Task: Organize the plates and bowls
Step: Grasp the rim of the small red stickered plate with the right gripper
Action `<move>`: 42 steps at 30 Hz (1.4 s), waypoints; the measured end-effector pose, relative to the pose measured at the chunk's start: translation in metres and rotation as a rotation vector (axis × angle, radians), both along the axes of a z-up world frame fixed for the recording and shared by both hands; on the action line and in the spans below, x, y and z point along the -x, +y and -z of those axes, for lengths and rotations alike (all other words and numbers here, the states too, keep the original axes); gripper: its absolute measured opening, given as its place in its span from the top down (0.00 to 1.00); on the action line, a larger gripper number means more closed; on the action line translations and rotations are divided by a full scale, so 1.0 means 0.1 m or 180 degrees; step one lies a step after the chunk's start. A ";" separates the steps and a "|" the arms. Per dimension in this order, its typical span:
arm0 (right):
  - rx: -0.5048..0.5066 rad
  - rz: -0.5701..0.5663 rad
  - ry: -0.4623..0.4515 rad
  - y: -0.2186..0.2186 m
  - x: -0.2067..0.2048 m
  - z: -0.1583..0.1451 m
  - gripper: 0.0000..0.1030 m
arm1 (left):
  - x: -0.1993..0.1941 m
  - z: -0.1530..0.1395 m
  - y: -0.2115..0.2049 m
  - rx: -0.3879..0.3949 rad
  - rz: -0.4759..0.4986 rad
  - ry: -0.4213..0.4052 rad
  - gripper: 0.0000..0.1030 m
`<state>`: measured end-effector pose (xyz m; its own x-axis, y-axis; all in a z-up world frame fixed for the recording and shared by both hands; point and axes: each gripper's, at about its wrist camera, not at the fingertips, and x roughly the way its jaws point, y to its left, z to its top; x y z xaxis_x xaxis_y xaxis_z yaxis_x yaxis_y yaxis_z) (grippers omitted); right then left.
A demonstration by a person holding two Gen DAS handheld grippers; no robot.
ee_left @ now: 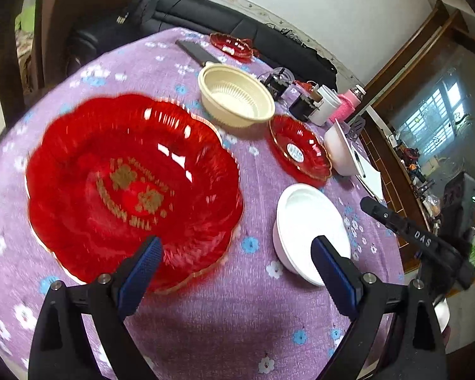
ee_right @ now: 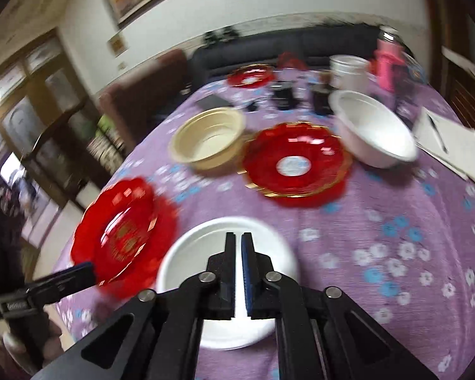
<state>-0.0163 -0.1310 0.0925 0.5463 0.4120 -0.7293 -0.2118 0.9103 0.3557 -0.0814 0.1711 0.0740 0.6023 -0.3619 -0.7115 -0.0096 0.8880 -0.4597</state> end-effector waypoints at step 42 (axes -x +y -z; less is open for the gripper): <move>-0.1256 0.0746 0.0735 -1.04 -0.78 1.12 0.90 | -2.00 0.27 -1.33 -0.0979 0.0680 0.0676 0.20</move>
<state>0.0621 -0.2351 -0.0192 0.4999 0.5661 -0.6554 0.1065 0.7108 0.6952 0.1184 0.0379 0.0466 0.3652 -0.2141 -0.9060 0.1236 0.9757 -0.1808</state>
